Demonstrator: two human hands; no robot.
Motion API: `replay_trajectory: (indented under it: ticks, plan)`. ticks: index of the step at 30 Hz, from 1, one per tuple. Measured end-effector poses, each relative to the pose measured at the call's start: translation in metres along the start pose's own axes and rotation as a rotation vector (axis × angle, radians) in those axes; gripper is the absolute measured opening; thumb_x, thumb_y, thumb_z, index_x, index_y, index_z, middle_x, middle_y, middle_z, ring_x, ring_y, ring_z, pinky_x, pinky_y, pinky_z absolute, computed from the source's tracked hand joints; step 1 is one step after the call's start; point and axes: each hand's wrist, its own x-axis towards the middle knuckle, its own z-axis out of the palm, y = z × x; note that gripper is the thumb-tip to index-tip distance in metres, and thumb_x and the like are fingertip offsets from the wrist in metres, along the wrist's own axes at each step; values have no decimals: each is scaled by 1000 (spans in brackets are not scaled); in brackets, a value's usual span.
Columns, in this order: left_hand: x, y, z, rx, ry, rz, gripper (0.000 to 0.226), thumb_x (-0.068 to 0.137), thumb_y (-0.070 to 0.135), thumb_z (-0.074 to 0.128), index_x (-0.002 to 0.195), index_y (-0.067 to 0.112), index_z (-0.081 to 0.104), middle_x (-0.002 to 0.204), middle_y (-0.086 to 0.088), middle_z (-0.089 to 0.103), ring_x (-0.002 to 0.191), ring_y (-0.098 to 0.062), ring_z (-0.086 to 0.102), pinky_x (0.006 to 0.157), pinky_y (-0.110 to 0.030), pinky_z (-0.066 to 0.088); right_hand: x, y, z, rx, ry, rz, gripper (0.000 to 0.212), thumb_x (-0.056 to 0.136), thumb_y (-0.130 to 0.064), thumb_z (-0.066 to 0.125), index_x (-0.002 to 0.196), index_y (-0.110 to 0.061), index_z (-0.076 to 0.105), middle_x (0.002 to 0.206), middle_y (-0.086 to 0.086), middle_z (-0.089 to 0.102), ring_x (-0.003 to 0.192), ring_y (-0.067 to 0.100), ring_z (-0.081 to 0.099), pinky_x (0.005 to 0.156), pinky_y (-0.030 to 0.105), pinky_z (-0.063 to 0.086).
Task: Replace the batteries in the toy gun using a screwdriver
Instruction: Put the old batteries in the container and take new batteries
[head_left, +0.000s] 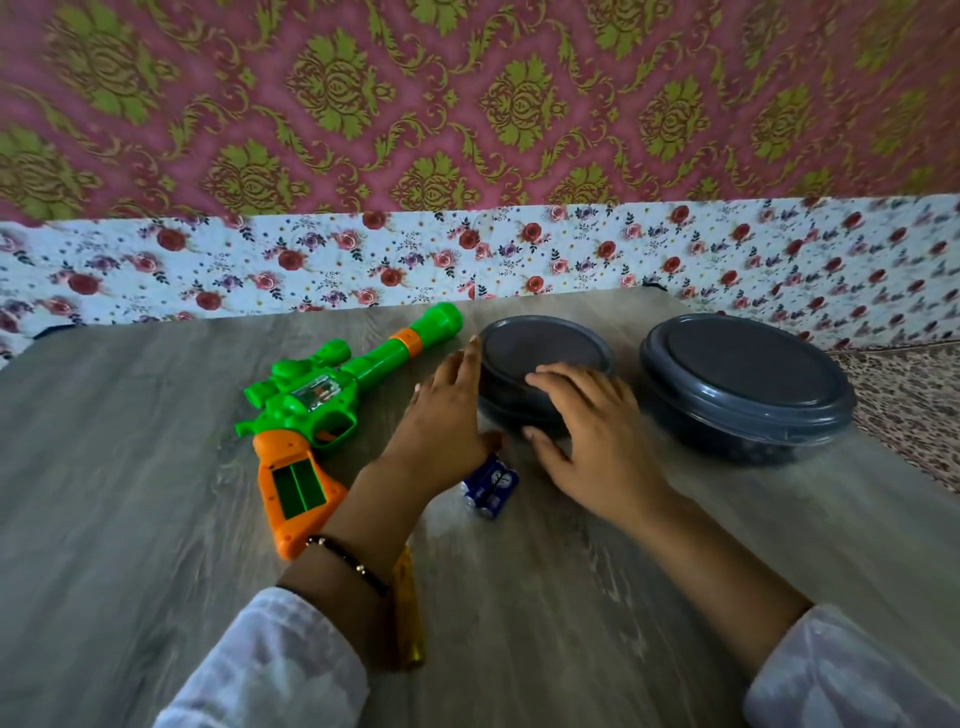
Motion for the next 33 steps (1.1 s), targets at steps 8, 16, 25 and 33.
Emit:
replay_trajectory:
  ticks: [8, 16, 25, 33]
  plan:
    - [8, -5, 11, -57, 52, -81, 98, 73, 49, 53, 152, 20, 2, 150, -10, 33, 133, -34, 37, 105, -48, 39, 23, 9, 21, -170, -140, 17, 63, 82, -53, 42, 126, -10, 55, 131, 10, 57, 120, 28, 53, 105, 47, 37]
    - [8, -11, 8, -225, 178, -92, 88, 82, 20, 66, 151, 18, 12, 133, -10, 55, 121, -30, 53, 98, -39, 46, 29, 3, 19, -153, -111, -53, 58, 77, -46, 44, 114, -6, 65, 116, 12, 67, 107, 29, 63, 94, 44, 49]
    - [18, -14, 15, -251, 162, -111, 98, 79, 18, 65, 152, 24, -1, 136, -12, 47, 124, -30, 48, 100, -40, 44, 42, -1, 9, -255, -119, -219, 47, 70, -41, 53, 95, -5, 69, 94, 14, 73, 81, 27, 70, 68, 34, 57]
    - [16, -14, 15, -271, 173, -89, 109, 84, 15, 62, 143, 33, -27, 132, -16, 52, 115, -33, 55, 90, -35, 43, 56, 3, 11, -391, -117, -450, 43, 78, -40, 43, 90, -5, 64, 71, 16, 69, 54, 30, 65, 43, 34, 52]
